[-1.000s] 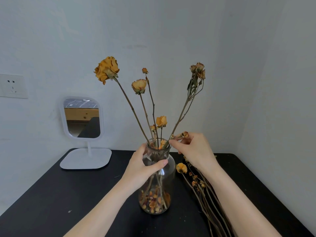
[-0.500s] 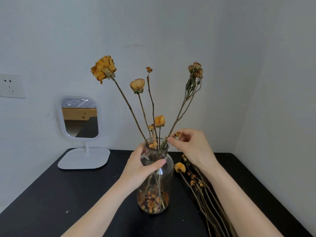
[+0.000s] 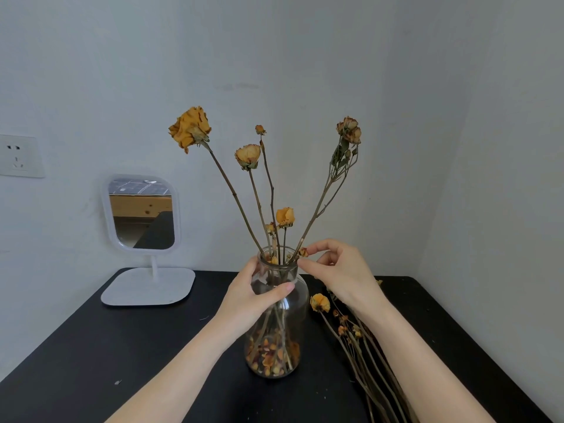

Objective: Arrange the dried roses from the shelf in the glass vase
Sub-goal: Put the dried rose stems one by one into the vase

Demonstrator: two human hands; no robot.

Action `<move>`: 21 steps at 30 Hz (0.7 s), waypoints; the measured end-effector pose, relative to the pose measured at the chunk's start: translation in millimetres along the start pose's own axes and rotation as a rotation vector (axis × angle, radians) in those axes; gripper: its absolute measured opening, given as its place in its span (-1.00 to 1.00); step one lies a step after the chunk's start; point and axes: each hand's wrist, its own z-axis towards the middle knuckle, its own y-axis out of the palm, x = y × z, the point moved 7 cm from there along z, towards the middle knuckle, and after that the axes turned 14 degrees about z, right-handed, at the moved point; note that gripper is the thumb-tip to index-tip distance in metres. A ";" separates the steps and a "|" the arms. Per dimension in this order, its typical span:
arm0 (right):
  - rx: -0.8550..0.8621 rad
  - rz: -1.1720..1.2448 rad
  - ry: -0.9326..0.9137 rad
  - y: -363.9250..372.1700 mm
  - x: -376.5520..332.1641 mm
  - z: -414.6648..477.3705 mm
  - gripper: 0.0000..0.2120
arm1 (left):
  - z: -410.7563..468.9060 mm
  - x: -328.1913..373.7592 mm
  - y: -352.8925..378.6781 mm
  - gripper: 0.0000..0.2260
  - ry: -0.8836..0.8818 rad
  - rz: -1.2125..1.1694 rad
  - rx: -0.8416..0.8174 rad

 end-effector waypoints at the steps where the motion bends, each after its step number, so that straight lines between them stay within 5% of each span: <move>1: -0.003 -0.001 0.003 -2.1 0.5 -0.7 -0.85 | -0.4 -0.5 0.1 -0.35 -0.006 0.007 0.003; 6: -0.028 -0.029 0.046 -17.9 8.8 -10.0 -0.87 | -22.1 -0.3 -11.7 -0.32 -0.027 0.050 0.162; 11: 0.020 -0.097 0.139 -48.9 37.7 -23.6 -0.90 | -82.4 -3.0 -9.4 -0.68 0.022 0.110 0.438; 18: 0.159 -0.154 0.318 -107.8 98.3 -49.9 -0.93 | -103.9 -5.5 91.0 -0.85 0.088 0.315 -0.185; 21: 0.138 -0.213 0.383 -120.3 119.9 -59.2 -0.93 | -90.6 -8.1 121.3 -0.91 0.016 0.432 -0.259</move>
